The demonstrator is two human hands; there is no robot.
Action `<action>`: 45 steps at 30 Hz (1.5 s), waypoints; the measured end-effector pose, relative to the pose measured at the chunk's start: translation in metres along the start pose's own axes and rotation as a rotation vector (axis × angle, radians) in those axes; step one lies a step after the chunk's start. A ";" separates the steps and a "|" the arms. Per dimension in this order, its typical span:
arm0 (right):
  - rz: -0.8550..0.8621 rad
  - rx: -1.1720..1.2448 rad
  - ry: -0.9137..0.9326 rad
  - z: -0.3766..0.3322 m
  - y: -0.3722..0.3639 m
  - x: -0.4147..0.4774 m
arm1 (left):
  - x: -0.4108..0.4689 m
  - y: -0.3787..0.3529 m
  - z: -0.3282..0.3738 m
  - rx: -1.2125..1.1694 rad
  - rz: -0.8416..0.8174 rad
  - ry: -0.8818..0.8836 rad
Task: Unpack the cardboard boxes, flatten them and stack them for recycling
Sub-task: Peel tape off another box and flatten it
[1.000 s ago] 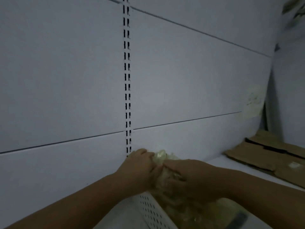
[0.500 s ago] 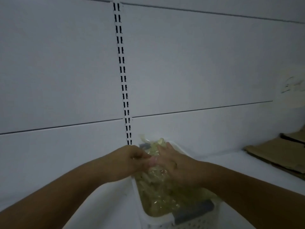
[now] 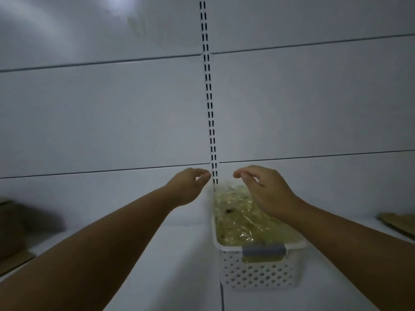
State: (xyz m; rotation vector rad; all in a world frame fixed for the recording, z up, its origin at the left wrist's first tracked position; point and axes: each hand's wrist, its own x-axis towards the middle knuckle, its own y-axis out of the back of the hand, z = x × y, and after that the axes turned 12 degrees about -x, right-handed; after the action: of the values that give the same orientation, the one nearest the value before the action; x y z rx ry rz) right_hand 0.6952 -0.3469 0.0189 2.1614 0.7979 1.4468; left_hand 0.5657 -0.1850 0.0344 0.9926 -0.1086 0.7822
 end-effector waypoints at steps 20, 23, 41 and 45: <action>-0.639 -0.384 0.478 -0.332 -0.239 -0.015 | -0.270 0.328 -0.193 0.680 0.020 0.443; -0.648 -0.382 0.510 -0.371 -0.263 -0.015 | -0.305 0.365 -0.223 0.655 0.009 0.418; -0.452 -0.049 0.302 -0.383 -0.391 0.137 | -0.230 0.426 -0.349 0.537 0.027 0.403; -0.609 0.119 0.220 -0.378 -0.413 0.162 | -0.202 0.420 -0.363 0.449 0.100 0.285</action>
State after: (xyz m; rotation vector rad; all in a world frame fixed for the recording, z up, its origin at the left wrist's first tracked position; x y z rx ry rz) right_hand 0.2984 0.0791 0.0137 1.6258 1.4950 1.3344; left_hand 0.0584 0.1175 0.0433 1.2917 0.2767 1.0590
